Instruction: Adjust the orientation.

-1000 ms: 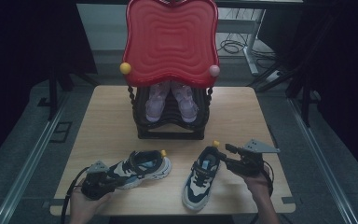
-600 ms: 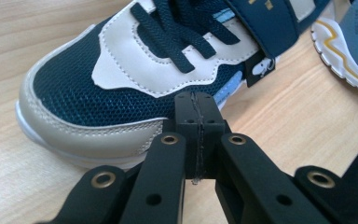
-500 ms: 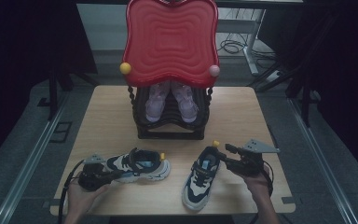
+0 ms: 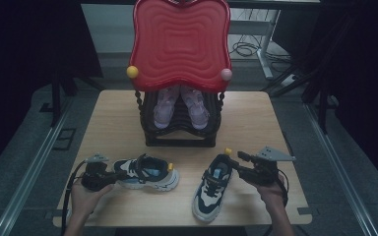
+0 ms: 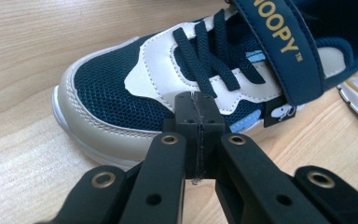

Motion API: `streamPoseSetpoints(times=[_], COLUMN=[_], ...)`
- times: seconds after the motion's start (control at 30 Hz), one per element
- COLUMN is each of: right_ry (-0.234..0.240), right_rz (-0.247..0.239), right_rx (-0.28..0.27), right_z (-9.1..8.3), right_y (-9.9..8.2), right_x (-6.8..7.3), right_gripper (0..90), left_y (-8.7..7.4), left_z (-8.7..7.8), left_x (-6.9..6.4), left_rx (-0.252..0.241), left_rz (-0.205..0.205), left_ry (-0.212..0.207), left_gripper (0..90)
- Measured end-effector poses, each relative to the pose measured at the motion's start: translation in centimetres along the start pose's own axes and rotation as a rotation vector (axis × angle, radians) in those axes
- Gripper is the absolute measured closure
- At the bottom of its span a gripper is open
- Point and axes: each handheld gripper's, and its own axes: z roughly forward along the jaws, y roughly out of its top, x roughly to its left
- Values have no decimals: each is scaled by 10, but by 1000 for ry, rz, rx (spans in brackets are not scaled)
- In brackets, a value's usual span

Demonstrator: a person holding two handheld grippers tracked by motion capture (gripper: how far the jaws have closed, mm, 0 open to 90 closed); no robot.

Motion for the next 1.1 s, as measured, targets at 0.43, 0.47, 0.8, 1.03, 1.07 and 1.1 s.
streamPoseSetpoints(times=[0.43, 0.47, 0.8, 1.03, 1.07, 1.1], right_ry=[-7, -8, -14, -15, -15, -15], right_rz=[5, 10, 16, 20, 19, 19], right_rx=[-5, -6, -7, -10, -10, -10], right_z=[0, -1, -1, -3, -3, -3], right_y=[-1, 0, -1, -1, -1, -1], right_x=[-2, -2, -3, -5, -5, -5], right_gripper=[486, 487, 487, 487, 487, 487], left_y=[-11, -13, -11, 0, 2, 3], left_z=[-9, -11, -9, -3, -2, -1], left_x=[4, 6, 23, 31, 32, 33], left_rx=[13, 9, 14, 10, 11, 12], left_rz=[3, -7, -50, -63, -64, -64], left_ry=[61, 67, 113, 103, 102, 102], left_gripper=[900, 900, 900, 900, 900, 900])
